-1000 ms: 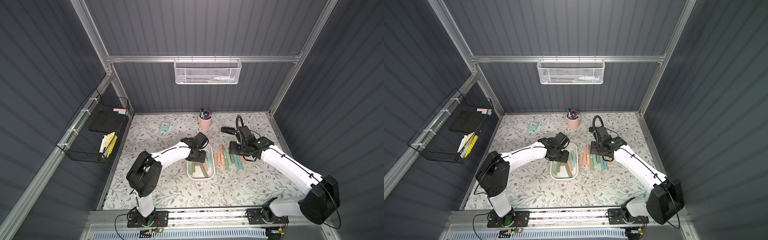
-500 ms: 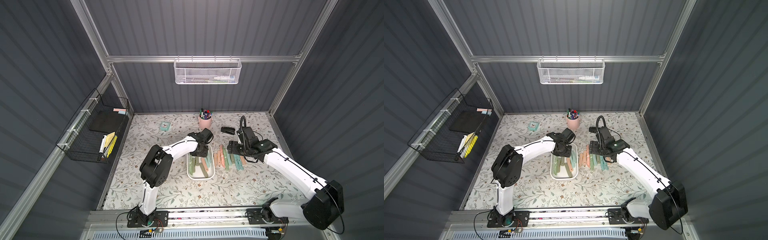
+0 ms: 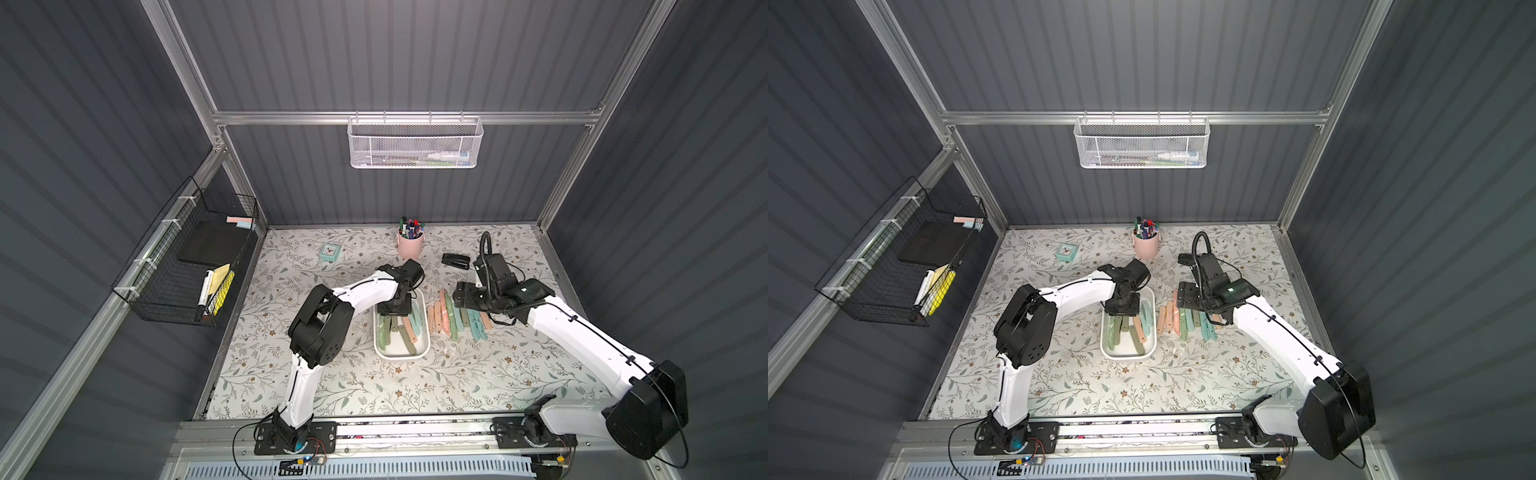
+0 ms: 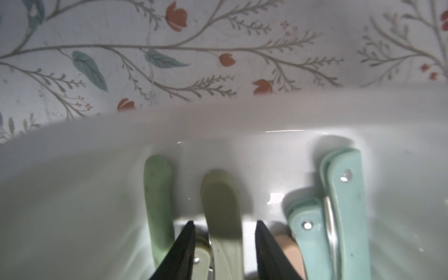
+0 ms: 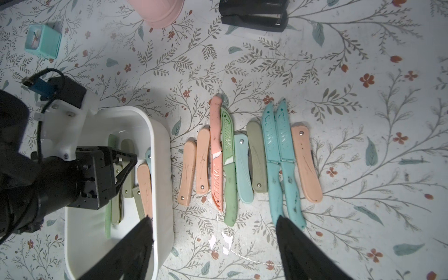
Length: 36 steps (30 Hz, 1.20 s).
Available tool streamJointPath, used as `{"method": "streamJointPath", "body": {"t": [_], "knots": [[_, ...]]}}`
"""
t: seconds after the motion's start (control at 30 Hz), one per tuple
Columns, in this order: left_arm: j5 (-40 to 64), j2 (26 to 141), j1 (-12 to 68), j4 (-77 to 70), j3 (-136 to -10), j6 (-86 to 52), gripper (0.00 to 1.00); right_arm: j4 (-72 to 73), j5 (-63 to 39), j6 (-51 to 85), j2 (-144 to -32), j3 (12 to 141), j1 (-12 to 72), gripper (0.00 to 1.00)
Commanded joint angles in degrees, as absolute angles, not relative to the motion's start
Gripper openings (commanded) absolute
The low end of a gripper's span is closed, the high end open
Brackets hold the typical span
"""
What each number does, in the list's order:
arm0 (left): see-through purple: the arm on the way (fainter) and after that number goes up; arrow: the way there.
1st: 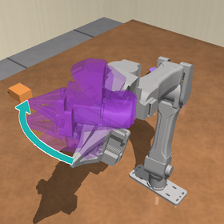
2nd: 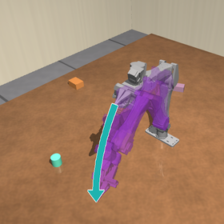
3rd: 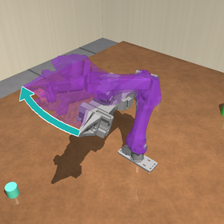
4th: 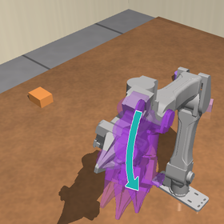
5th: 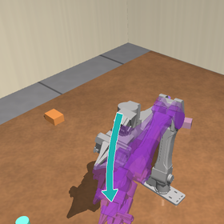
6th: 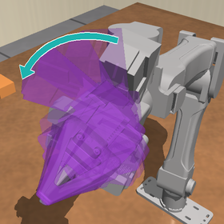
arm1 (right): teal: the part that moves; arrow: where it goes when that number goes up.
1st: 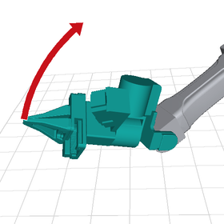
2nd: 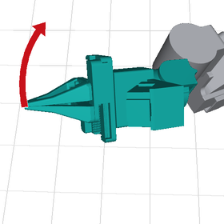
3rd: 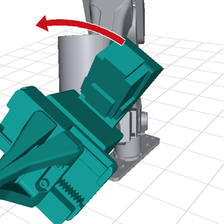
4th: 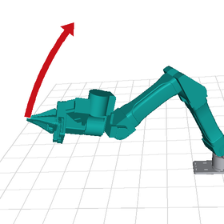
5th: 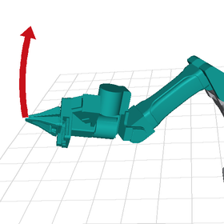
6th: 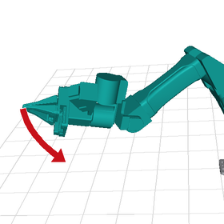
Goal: Take the fruit knife out of the storage box
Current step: Pick up the fruit knife from the storage box.
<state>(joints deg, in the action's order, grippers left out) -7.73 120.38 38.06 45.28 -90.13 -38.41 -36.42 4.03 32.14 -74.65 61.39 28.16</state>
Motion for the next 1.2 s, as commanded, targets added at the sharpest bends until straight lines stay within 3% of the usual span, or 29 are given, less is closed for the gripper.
{"method": "streamJointPath", "body": {"t": [0.0,0.53,1.17], "knots": [[-6.8,122.0,37.5,46.1,-90.9,-39.7,0.42,-36.3,3.0,33.1,-74.6,61.6,28.0,0.82],[-4.3,124.7,38.6,44.2,-90.9,-37.9,0.26,-36.1,3.1,34.1,-75.6,61.9,28.0,0.85],[-6.3,119.4,38.7,50.8,-98.5,-34.2,0.24,-36.2,2.9,35.1,-76.3,61.7,28.0,0.87]]}}
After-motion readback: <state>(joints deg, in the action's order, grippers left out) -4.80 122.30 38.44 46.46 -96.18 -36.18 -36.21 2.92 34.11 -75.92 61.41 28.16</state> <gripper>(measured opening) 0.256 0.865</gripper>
